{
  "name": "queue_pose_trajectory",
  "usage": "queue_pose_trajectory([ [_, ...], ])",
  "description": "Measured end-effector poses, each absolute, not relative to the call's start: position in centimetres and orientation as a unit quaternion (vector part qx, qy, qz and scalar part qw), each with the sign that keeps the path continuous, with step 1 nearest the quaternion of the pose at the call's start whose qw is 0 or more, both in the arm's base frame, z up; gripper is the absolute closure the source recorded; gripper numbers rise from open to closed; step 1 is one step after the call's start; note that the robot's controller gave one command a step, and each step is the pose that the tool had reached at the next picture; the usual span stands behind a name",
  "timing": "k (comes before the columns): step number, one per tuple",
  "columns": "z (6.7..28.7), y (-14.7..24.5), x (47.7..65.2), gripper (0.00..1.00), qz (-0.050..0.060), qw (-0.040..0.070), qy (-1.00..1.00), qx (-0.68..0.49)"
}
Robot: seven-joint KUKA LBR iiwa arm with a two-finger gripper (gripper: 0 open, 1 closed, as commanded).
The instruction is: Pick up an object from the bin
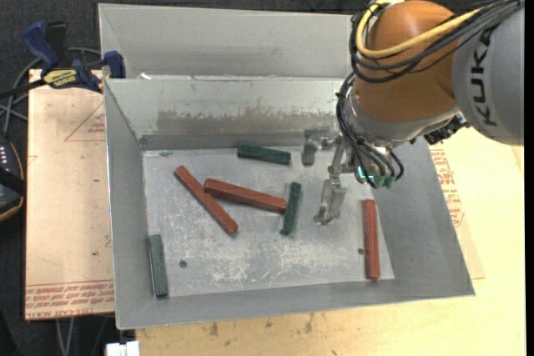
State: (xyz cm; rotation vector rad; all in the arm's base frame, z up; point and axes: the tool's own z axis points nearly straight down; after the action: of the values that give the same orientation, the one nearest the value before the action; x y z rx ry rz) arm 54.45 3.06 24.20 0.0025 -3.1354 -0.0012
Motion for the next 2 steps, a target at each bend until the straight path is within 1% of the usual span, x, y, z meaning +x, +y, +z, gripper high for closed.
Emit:
queue_pose_trajectory([
  [1,9.9,13.7,60.3,0.00,-0.002,0.000,-1.000,-0.005],
  [2,6.8,12.3,64.2,0.00,-0.001,-0.002,-1.000,0.008],
])
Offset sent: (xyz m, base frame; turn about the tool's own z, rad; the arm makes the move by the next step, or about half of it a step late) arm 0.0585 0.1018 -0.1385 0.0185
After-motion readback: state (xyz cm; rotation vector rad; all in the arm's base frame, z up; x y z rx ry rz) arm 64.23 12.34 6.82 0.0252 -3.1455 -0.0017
